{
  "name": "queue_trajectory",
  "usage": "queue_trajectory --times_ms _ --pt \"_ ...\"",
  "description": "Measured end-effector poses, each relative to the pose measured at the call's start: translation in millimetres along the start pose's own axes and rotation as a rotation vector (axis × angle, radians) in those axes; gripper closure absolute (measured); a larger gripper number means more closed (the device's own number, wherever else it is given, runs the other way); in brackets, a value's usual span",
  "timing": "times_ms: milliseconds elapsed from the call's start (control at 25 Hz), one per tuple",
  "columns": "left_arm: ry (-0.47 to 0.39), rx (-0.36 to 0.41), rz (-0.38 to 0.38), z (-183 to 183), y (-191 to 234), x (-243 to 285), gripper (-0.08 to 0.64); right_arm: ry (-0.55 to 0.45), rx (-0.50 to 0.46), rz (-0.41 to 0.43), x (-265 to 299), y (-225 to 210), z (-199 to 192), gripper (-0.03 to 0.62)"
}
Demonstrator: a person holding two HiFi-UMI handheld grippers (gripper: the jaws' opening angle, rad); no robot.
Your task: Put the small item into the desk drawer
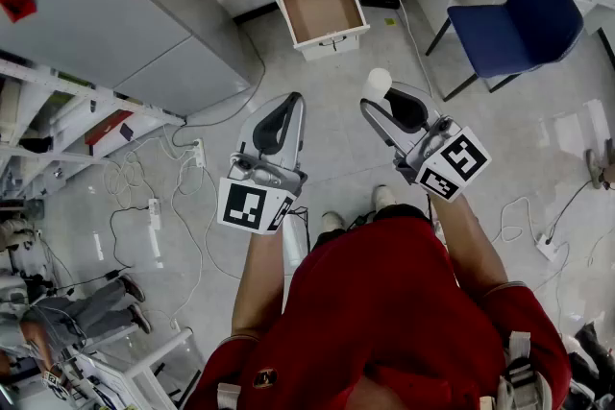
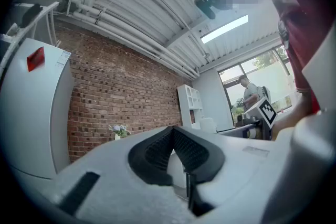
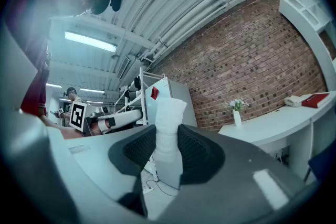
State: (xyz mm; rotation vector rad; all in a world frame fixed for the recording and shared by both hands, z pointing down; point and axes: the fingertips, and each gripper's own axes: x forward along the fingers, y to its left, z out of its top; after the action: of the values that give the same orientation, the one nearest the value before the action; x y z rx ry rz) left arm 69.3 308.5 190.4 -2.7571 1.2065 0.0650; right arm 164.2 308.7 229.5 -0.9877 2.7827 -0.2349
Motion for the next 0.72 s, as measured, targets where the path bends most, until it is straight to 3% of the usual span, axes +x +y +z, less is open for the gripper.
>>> queue_trajectory --times_ms 480,720 --pt "0.036 0.016 0.044 -8 -3 24 0.555 -0.011 0.037 0.05 -9 -23 0 0.449" --pt "0.069 0.047 0.082 -16 -18 66 0.555 -0.013 0.065 0.074 -28 -69 0 0.449"
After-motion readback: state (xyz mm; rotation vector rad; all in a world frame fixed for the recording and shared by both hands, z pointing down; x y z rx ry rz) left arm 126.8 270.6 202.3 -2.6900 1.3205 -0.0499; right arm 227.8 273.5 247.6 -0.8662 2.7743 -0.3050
